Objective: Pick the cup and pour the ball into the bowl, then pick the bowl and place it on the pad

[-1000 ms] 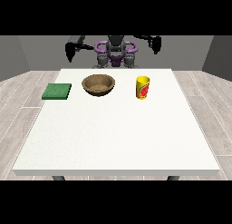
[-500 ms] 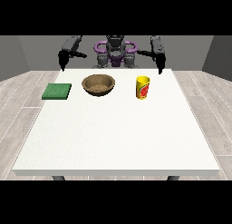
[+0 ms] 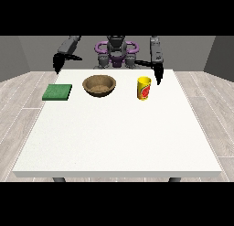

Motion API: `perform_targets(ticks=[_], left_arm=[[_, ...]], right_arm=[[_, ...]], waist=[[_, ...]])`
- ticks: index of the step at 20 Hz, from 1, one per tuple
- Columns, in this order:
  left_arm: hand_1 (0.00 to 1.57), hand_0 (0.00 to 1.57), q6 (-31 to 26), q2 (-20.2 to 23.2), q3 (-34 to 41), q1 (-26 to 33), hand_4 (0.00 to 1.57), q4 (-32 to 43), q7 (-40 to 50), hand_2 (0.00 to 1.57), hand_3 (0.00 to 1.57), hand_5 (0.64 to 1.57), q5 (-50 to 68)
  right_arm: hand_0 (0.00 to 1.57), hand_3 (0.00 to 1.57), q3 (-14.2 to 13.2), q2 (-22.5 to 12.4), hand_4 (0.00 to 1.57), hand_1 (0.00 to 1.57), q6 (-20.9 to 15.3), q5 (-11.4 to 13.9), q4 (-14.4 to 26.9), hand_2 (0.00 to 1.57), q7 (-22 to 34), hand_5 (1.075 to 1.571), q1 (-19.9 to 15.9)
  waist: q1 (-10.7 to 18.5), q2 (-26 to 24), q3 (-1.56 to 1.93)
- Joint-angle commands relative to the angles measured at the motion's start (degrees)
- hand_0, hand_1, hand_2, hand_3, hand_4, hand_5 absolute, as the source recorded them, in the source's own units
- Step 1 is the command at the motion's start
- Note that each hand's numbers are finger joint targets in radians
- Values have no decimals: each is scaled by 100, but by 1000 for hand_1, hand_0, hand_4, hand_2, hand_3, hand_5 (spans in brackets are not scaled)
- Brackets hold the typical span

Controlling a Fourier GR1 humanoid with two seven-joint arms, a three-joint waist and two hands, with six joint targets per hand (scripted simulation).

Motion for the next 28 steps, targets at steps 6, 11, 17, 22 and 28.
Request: perform_targets(ticks=[6,11,17,22,28], left_arm=[[0,0,2,-9,341,-432,0,1564,-1419,0,0,1262,52],[0,0,121,224,597,-950,0,2157,-1664,0,0,1238,107],[1309,1309,1947,227,209,-674,822,2107,-1580,1571,1571,1514,-1036],[1343,1343,2270,380,429,-986,879,2602,-1668,1571,1571,1505,-1044],[1348,1348,2906,178,-499,-1089,989,2162,-472,1571,1571,1532,-2034]], right_arm=[[0,0,-192,-313,0,0,365,-246,68,0,-109,1559,-159],[0,0,-193,-328,0,0,434,-304,101,0,-225,1560,-379],[0,0,-416,-678,0,0,863,-529,360,0,-331,1559,-437],[0,0,-614,-1016,0,0,1026,-803,96,0,64,1556,-458],[0,0,-840,-1158,0,0,942,-561,1485,0,-187,1556,-447]], waist=[[-300,424,-3],[-371,695,-3],[-696,769,2],[-922,697,-4],[-303,-278,15]])
